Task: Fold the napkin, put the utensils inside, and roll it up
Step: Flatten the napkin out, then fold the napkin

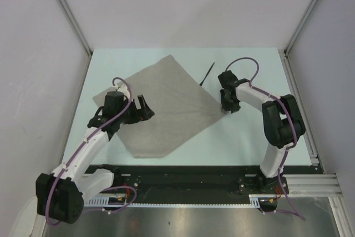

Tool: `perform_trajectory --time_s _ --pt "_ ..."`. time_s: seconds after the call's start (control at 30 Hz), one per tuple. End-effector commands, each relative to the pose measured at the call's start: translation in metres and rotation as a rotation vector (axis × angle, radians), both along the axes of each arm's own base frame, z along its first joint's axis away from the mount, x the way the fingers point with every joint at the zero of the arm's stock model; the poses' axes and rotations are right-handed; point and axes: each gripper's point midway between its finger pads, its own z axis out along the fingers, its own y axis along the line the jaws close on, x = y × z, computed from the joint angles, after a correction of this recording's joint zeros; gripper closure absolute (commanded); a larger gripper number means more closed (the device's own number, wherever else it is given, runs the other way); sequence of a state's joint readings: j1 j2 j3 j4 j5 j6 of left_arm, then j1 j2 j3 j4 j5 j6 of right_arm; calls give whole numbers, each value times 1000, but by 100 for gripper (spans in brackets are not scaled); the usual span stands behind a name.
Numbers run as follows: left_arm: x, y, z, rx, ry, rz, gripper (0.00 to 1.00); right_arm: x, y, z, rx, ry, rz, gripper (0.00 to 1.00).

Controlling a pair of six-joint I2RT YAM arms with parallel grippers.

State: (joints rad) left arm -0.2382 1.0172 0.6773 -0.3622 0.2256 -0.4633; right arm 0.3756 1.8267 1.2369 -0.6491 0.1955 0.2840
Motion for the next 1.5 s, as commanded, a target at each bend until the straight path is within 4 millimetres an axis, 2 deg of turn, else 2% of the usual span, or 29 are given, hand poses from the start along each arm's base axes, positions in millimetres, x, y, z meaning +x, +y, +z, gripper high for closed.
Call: perform_trajectory --time_s 0.0,0.03,0.1,0.13,0.17,0.2,0.23,0.27,0.3,0.33,0.37,0.4,0.47,0.5,0.53,0.63,0.73,0.87,1.07,1.23,1.27,1.37,1.4,1.47 --pt "-15 20 -2 46 22 115 6 -20 28 30 67 -56 93 47" --pt "-18 29 3 60 -10 158 6 -24 42 35 89 -84 141 36" --pt "-29 40 -3 82 6 214 6 -52 85 50 139 -130 321 30" --pt "-30 50 4 95 -31 261 4 -57 104 57 165 -171 390 27" --pt "-32 53 5 90 -34 287 3 -66 121 62 186 -194 458 27" --pt "-34 55 8 84 -44 300 2 -97 154 62 228 -192 600 27" --pt "-32 59 15 71 -68 319 0 -103 177 68 268 -242 689 26" --pt "-32 57 16 43 -68 316 0 -117 196 70 296 -250 760 26" --pt "-30 57 18 25 -73 317 1 -138 229 72 344 -265 864 26" --pt "-25 62 22 -5 -79 337 0 -149 245 73 355 -279 922 26" --pt "-22 57 22 -43 -68 313 0 -157 258 71 365 -282 966 27" --pt "-19 60 24 -61 -71 320 0 -172 283 71 397 -286 1035 27" --pt "-10 66 34 -108 -106 340 0 -185 304 67 416 -283 1111 27" --pt "-8 64 38 -118 -116 332 0 -197 315 57 411 -265 1155 28" --pt "-3 76 45 -125 -139 367 0 -199 325 62 416 -286 1186 28" --pt "-1 82 49 -138 -139 359 0 -215 343 52 416 -285 1247 28" --pt "0 86 48 -132 -136 353 0 -224 351 42 414 -277 1268 28" --pt "0 88 47 -130 -137 345 0 -219 359 34 389 -309 1256 30" --pt "2 88 43 -134 -127 335 0 -214 369 17 345 -317 1273 38" --pt "4 89 44 -120 -129 323 0 -201 371 11 295 -344 1255 56" --pt "5 90 44 -115 -130 323 0 -201 372 7 292 -338 1257 63" --pt "6 95 45 -98 -139 338 0 -195 374 10 315 -326 1234 75" --pt "7 97 47 -88 -149 343 0 -188 373 14 333 -323 1211 84" --pt "8 103 50 -59 -160 363 0 -184 379 27 415 -308 1179 89"
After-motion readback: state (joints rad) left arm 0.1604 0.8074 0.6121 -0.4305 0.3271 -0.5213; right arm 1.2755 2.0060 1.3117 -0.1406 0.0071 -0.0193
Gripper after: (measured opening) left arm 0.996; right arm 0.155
